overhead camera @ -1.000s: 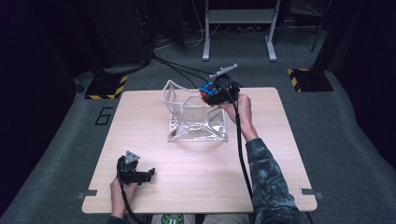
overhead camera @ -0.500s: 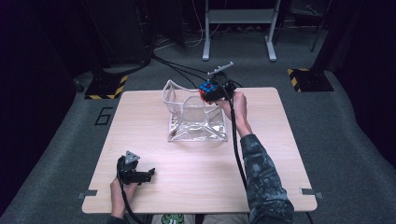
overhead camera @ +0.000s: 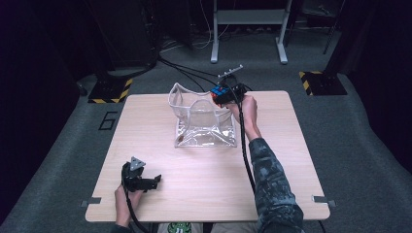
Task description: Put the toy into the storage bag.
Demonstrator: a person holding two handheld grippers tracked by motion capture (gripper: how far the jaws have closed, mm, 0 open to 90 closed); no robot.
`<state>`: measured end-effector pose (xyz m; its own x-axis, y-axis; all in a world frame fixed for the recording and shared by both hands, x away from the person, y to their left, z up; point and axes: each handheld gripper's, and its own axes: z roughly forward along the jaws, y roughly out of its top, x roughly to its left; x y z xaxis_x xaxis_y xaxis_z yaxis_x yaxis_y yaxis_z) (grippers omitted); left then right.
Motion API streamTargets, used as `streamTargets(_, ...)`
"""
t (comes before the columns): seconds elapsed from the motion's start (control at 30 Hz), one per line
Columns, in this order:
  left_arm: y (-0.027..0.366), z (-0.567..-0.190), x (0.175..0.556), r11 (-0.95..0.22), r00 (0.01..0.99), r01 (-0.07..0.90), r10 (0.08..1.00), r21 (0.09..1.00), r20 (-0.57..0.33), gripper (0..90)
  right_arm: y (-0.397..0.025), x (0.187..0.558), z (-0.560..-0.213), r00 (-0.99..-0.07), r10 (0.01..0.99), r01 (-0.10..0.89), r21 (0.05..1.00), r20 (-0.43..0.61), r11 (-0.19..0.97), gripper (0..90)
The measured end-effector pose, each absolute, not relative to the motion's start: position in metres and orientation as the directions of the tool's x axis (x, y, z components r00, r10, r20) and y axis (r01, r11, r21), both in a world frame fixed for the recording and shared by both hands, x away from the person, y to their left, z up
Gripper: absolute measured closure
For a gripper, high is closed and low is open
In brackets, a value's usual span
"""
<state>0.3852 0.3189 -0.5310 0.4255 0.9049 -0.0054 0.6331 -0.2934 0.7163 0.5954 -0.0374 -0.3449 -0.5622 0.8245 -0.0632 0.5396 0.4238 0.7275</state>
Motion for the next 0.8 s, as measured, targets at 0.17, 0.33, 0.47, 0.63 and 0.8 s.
streamTargets(0.17, 0.319, -0.531, 0.385, -0.292, 0.425, 0.634, 0.905, 0.716, -0.007, 1.8, -0.031, 0.595, -0.345, -0.558, 0.821, 0.534, 0.705, -0.122, 0.467, 32.7)
streamTargets(0.33, 0.319, -0.531, 0.385, -0.292, 0.425, 0.634, 0.905, 0.716, -0.007, 1.9, -0.023, 0.595, -0.346, -0.56, 0.813, 0.525, 0.69, -0.162, 0.498, 32.7)
streamTargets(0.47, 0.319, -0.531, 0.385, -0.292, 0.424, 0.632, 0.906, 0.718, -0.005, 1.9, -0.017, 0.595, -0.35, -0.573, 0.802, 0.528, 0.673, -0.169, 0.518, 32.7)
streamTargets(0.63, 0.319, -0.531, 0.385, -0.294, 0.425, 0.634, 0.905, 0.715, -0.005, 1.8, -0.014, 0.595, -0.351, -0.583, 0.798, 0.539, 0.662, -0.153, 0.52, 32.7)
streamTargets(0.8, 0.319, -0.531, 0.385, -0.293, 0.425, 0.634, 0.905, 0.715, -0.005, 1.9, -0.013, 0.6, -0.358, -0.561, 0.808, 0.558, 0.638, -0.181, 0.531, 32.6)
